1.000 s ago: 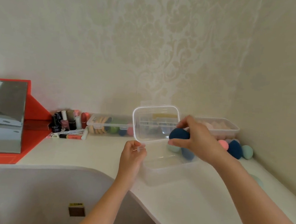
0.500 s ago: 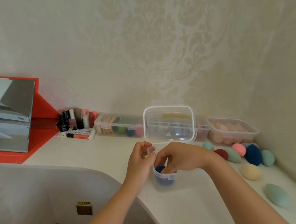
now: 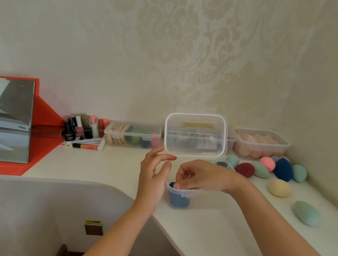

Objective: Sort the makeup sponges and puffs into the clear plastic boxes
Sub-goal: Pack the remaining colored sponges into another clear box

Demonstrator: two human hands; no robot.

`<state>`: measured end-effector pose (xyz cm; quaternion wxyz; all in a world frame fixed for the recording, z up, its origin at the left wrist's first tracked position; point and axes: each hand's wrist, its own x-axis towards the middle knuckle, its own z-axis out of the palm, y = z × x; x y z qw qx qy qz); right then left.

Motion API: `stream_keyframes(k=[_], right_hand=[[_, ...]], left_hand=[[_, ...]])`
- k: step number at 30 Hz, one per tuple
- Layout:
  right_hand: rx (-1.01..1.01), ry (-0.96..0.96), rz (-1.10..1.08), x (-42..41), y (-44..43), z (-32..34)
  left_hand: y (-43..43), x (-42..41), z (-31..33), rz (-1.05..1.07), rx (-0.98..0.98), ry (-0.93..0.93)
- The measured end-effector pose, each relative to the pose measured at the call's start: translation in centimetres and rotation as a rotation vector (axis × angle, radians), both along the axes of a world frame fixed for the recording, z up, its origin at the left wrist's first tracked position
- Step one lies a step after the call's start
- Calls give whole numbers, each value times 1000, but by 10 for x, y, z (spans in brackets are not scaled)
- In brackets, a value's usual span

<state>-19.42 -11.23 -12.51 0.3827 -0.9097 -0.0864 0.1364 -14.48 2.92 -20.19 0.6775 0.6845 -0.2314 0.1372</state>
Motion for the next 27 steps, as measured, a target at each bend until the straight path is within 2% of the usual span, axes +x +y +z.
stream_keyframes(k=[6,8,11,13,16,17,18,20,21,27], right_hand=[[229,161,-89,-5,-9,5],[309,177,-122,-3,-9,4],[327,184,-111,-6,-10,7],[344,42,-148,-6,-14,13],[420,-406,-458,0,-32,21],[355,-550,-584,2,-42,22],[197,-654,-687,4,-53,20],[-182,-702,-790,6,-73,9],[-280,-672,-787,7,-80,2],[-419,-361,-538,5,-90,-23]], left_hand=[[-2,-17,-3,58,81,-230],[-3,-18,-8,84,172,-323],[-1,-18,-12,131,274,-384],[0,-19,-12,153,290,-401],[1,-20,-13,176,278,-423],[1,-20,-13,177,271,-422],[1,-21,-13,176,267,-420],[0,-20,-13,177,268,-412],[-1,-21,-12,179,272,-405],[-1,-22,-12,199,287,-387]])
